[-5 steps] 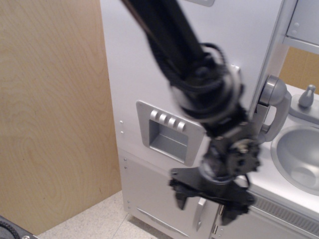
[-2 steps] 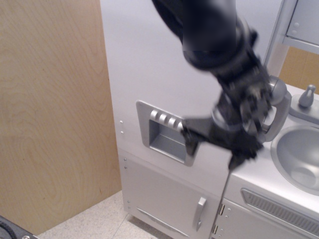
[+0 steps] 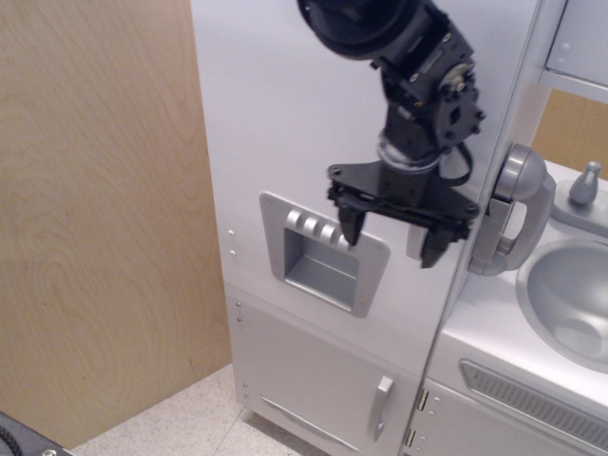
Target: Open fridge
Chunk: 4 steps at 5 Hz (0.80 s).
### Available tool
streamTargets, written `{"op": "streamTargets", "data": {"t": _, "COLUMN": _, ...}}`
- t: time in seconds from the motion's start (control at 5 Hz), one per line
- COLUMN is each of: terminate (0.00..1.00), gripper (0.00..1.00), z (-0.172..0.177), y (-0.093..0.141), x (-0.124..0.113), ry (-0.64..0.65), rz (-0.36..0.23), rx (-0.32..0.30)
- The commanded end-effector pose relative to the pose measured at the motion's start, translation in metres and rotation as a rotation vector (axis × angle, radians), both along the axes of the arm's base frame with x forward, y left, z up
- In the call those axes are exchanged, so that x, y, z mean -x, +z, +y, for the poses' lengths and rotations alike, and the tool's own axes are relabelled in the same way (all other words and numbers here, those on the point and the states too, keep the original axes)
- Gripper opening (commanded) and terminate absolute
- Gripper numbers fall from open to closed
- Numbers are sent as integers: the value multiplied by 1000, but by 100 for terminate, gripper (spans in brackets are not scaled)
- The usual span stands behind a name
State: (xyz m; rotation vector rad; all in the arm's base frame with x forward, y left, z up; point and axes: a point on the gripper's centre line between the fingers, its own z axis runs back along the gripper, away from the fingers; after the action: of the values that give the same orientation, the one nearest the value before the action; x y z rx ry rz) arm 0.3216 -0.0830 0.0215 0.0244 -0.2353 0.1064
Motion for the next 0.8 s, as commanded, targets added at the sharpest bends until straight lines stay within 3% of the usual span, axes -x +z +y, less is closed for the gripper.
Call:
{"op": "streamTargets", "data": {"t": 0.0, "terminate": 0, "gripper": 100, "z": -18, "y": 40, "x": -12, "ry": -76, "rz": -129, "rx": 75}}
{"op": "streamTargets", "data": {"t": 0.2, "terminate": 0, "gripper": 100, "z": -19, "y": 45, "x": -19, "ry": -46, "rz": -211, "rx": 21}}
{"op": "streamTargets", "data": {"t": 0.4, "terminate": 0, "gripper": 100, "z": -18, "y": 45, "x": -24, "ry": -37, "rz": -251, "rx": -10}}
{"op": "streamTargets", "data": {"t": 0.6, "terminate": 0, "gripper": 0, "z": -20, "y": 43, "x": -25, "ry": -40, "rz": -262, "rx": -21}}
